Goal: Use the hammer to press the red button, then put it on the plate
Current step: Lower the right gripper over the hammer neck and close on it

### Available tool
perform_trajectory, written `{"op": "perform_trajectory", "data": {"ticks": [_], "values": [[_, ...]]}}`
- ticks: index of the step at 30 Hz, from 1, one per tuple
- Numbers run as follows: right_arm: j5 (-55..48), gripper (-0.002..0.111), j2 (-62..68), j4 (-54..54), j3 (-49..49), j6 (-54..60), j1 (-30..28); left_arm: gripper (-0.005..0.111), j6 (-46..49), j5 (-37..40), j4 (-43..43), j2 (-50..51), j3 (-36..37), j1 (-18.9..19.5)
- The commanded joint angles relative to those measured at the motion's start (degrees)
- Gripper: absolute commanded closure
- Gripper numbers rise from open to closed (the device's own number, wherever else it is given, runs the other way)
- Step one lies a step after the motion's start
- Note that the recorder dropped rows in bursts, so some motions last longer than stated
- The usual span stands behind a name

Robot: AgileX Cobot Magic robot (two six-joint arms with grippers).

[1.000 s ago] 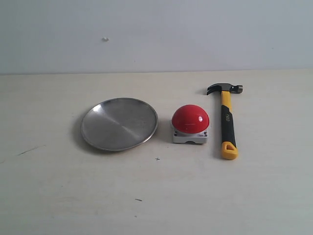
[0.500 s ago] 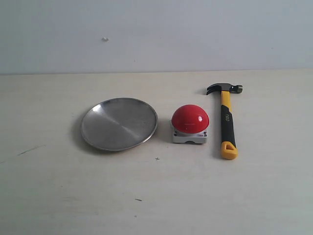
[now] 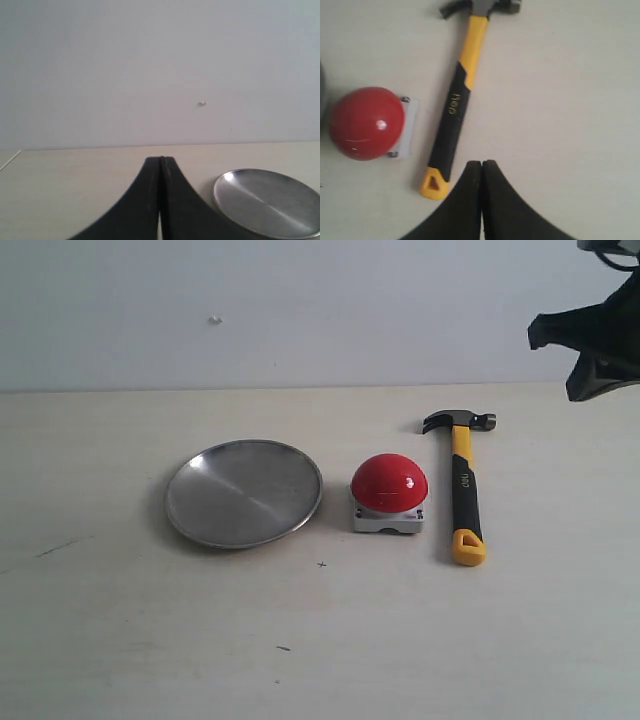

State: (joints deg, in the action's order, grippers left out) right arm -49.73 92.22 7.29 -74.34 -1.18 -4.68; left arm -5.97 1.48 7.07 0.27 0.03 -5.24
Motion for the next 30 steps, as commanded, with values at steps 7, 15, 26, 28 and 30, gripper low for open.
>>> {"op": "perform_trajectory", "data": {"ticks": [7, 15, 26, 28, 30], "values": [[-8.3, 0.103, 11.2, -4.4, -10.5, -3.4, 0.0, 0.107, 0.0, -0.2, -0.2, -0.3, 0.0, 0.1], [-10.4, 0.072, 27.4, 1.6, -24.3, -3.2, 0.0, 0.107, 0.0, -0.2, -0.2, -0.3, 0.0, 0.1], [-16.1, 0.061, 44.6, -5.0, -48.5, -11.2, 5.1, 0.107, 0.0, -0.2, -0.2, -0.3, 0.0, 0.1], [-20.2, 0.061, 48.5, -4.1, -54.9, -11.3, 5.3, 0.107, 0.0, -0.2, -0.2, -0.3, 0.0, 0.1], [-20.2, 0.06, 51.0, -4.5, -58.8, -11.3, 5.3, 0.107, 0.0, -0.2, -0.2, -0.3, 0.0, 0.1]]}}
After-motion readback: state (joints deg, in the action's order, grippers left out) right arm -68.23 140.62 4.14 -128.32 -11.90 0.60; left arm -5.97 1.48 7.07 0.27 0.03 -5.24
